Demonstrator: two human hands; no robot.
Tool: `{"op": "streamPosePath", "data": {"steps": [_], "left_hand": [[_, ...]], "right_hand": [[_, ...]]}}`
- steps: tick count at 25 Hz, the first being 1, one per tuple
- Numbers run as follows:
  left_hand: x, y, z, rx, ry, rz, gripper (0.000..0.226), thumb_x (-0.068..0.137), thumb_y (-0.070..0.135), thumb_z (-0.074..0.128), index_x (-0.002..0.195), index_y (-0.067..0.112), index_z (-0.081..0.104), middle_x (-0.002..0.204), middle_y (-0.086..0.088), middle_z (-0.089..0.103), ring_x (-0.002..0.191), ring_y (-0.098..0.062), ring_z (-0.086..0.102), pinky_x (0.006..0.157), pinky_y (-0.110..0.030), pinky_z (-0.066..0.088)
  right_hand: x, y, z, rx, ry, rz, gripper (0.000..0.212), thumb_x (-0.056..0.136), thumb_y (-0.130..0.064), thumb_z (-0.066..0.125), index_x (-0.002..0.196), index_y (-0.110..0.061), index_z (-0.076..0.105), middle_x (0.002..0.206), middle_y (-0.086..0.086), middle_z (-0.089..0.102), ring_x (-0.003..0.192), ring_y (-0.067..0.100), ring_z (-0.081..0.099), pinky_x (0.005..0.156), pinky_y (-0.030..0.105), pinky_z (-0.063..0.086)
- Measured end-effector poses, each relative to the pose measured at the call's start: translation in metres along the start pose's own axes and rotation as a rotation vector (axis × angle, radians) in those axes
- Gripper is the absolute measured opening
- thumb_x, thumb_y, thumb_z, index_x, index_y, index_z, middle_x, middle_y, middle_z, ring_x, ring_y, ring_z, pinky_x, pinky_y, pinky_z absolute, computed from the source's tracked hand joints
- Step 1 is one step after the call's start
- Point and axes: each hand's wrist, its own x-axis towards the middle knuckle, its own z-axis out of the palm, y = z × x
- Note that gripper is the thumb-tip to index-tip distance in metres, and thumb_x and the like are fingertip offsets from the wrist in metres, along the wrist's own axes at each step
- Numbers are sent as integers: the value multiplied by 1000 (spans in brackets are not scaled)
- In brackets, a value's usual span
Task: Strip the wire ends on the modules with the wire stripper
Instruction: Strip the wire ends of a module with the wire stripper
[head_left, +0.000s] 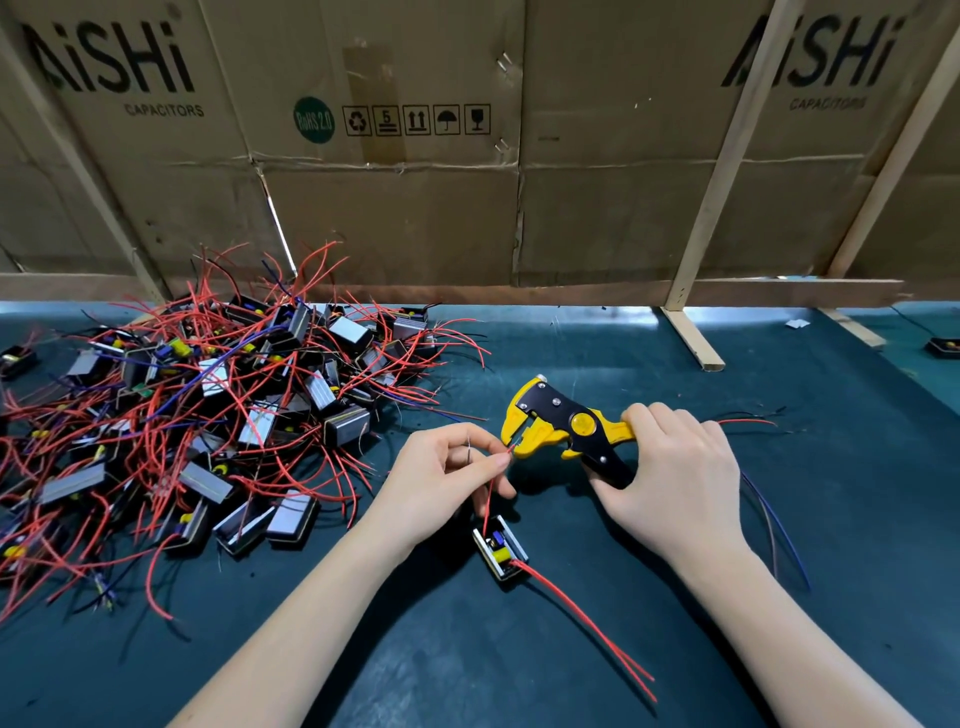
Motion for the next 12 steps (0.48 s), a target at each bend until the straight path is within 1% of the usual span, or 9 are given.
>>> {"op": "streamPosePath", "data": {"steps": [6, 12], "left_hand": [[-1, 0, -1, -24, 7, -19, 10, 93, 8, 64, 86, 0, 64, 72, -13, 74, 46, -14, 53, 47, -12, 39], [-1, 1, -1, -41, -2, -23, 11, 93, 9, 64, 86, 1, 63, 75, -14, 74, 46, -15, 54, 48, -14, 41]], "right_hand": [[-1, -2, 2, 6, -4, -13, 41, 61, -40, 79, 77, -11, 56, 69, 2, 53, 65, 31, 52, 62, 37, 37], [-1, -2, 0, 31, -4, -5, 42, 60, -41, 82, 72, -12, 54, 64, 1, 52, 61, 31, 54, 58, 36, 38]]}}
